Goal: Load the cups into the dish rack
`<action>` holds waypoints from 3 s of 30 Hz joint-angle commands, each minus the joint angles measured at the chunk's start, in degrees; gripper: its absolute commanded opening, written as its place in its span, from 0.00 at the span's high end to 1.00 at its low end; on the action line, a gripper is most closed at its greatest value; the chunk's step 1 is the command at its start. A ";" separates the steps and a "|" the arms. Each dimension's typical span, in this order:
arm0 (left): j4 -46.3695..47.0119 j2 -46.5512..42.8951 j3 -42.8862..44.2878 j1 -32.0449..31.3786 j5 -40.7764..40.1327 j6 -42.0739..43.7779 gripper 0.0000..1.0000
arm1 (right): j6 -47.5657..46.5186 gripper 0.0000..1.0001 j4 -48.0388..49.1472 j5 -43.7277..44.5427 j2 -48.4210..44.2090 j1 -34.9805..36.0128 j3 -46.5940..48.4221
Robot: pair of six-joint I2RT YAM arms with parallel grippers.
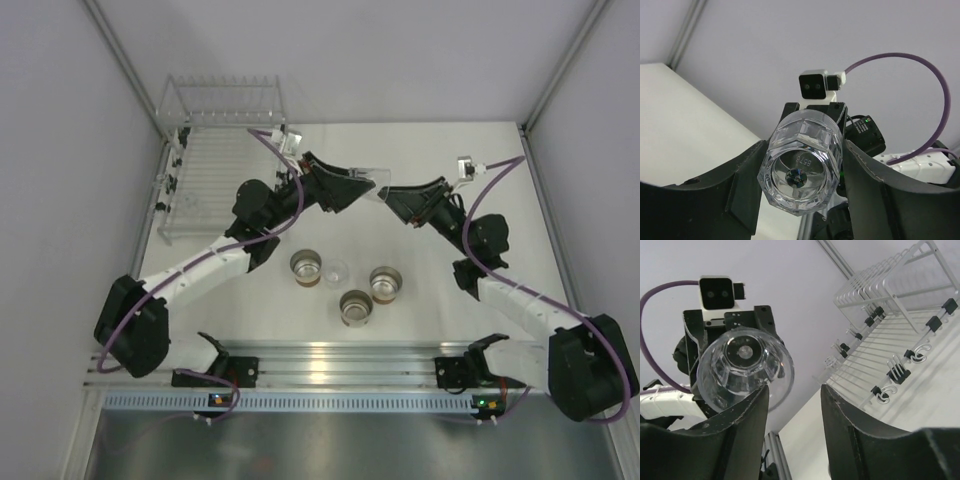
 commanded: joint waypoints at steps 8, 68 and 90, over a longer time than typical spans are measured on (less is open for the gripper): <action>-7.91 -12.81 -0.68 13.44 -2.69 5.76 1.00 | -2.52 0.53 2.65 1.03 -2.70 0.59 -3.13; -53.53 22.25 27.45 45.01 -39.50 49.96 1.00 | -5.07 0.52 2.65 -0.82 5.12 -0.03 -2.34; -55.82 28.05 27.01 44.75 -36.08 50.67 1.00 | -5.60 0.52 0.81 -0.47 3.01 -0.11 -2.51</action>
